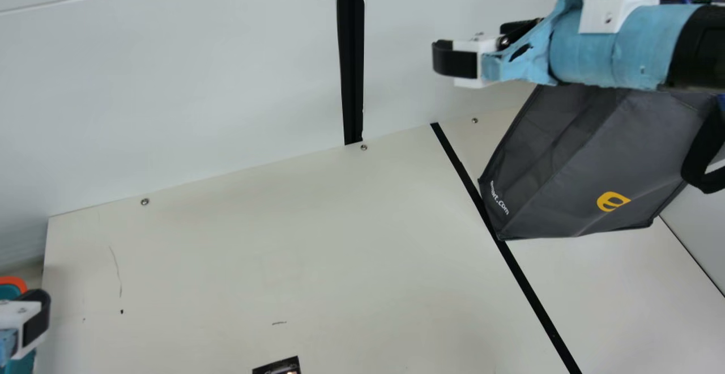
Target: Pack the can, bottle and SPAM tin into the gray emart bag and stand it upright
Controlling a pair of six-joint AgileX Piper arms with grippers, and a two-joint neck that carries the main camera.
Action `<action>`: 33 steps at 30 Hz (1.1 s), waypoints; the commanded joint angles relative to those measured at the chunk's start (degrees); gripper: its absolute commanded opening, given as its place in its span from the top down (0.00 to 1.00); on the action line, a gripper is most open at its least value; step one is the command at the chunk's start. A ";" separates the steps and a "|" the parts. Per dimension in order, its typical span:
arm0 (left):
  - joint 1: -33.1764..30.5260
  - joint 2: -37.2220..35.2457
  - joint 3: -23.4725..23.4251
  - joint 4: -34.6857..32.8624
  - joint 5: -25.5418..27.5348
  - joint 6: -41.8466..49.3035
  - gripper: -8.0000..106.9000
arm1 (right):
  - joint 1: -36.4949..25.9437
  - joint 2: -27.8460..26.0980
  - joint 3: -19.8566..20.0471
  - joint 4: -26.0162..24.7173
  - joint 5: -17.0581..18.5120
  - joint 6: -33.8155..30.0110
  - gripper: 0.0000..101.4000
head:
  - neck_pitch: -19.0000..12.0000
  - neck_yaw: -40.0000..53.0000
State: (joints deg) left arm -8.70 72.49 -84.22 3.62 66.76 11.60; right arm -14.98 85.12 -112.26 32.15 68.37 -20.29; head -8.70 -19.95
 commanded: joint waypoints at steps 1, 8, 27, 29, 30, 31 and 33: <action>0.00 0.00 0.00 0.00 0.00 0.00 0.15 | 2.05 -0.55 2.35 -0.39 -0.86 0.25 0.06 | -1.30 -0.05; 0.00 0.00 0.00 0.00 0.00 0.00 0.15 | 7.06 -2.91 9.94 -2.03 -3.32 1.12 0.06 | -1.30 -0.05; 0.00 0.00 0.00 0.00 0.00 0.00 0.15 | 12.39 -8.92 30.20 -0.91 -6.57 0.41 0.06 | -1.30 -0.05; 0.00 0.00 0.00 0.00 0.00 0.00 0.15 | 12.11 -9.22 31.92 0.03 -6.48 -0.41 0.06 | -1.30 -0.05; 0.00 0.00 0.00 0.00 0.00 0.00 0.15 | 11.91 -9.33 32.77 0.52 -6.47 -0.89 0.06 | -1.30 -0.05; 0.00 0.00 0.00 0.00 0.00 0.00 0.15 | 11.66 -9.40 33.63 1.09 -6.50 -1.39 0.06 | -1.30 -0.05; 0.00 0.00 0.00 0.00 0.00 0.00 0.15 | 11.63 -9.40 33.14 0.89 -6.77 -1.38 0.06 | -1.30 -0.05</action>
State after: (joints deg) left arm -8.70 72.49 -84.22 3.62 66.76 11.60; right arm -3.56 75.72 -78.30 33.60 61.55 -21.96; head -8.61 -19.86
